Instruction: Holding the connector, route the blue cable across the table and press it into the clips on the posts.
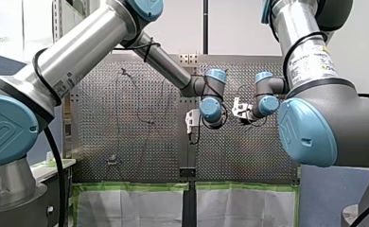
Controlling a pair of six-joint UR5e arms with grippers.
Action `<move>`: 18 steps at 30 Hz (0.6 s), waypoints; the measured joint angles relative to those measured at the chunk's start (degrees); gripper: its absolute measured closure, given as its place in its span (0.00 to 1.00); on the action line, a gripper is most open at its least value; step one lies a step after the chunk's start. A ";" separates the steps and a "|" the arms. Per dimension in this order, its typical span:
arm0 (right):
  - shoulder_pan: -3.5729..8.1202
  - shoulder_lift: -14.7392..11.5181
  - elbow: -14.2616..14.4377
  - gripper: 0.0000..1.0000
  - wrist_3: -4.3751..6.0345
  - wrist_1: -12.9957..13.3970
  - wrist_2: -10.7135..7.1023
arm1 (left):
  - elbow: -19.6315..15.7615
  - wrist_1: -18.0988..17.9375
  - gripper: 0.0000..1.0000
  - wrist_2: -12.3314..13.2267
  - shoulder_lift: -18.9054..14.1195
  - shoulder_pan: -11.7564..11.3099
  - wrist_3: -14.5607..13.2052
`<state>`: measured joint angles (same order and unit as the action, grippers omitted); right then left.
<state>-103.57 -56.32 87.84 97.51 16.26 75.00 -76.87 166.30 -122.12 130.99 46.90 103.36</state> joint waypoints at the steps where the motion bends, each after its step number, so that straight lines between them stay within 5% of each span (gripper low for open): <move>1: 0.07 -0.01 0.00 1.00 -0.19 -0.05 -0.06 | 0.43 0.29 0.02 -0.16 0.44 0.05 0.16; 8: 0.38 -0.07 -0.01 1.00 -1.65 -1.32 -1.56 | 4.34 3.53 0.02 -1.90 4.34 0.01 1.62; 18: 0.47 -0.07 0.18 1.00 -2.65 -1.57 -3.60 | 10.18 3.61 0.02 -2.72 8.68 -0.41 2.46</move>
<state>-103.11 -56.39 88.01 94.86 14.68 71.40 -66.70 169.92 -124.85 139.67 46.49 105.82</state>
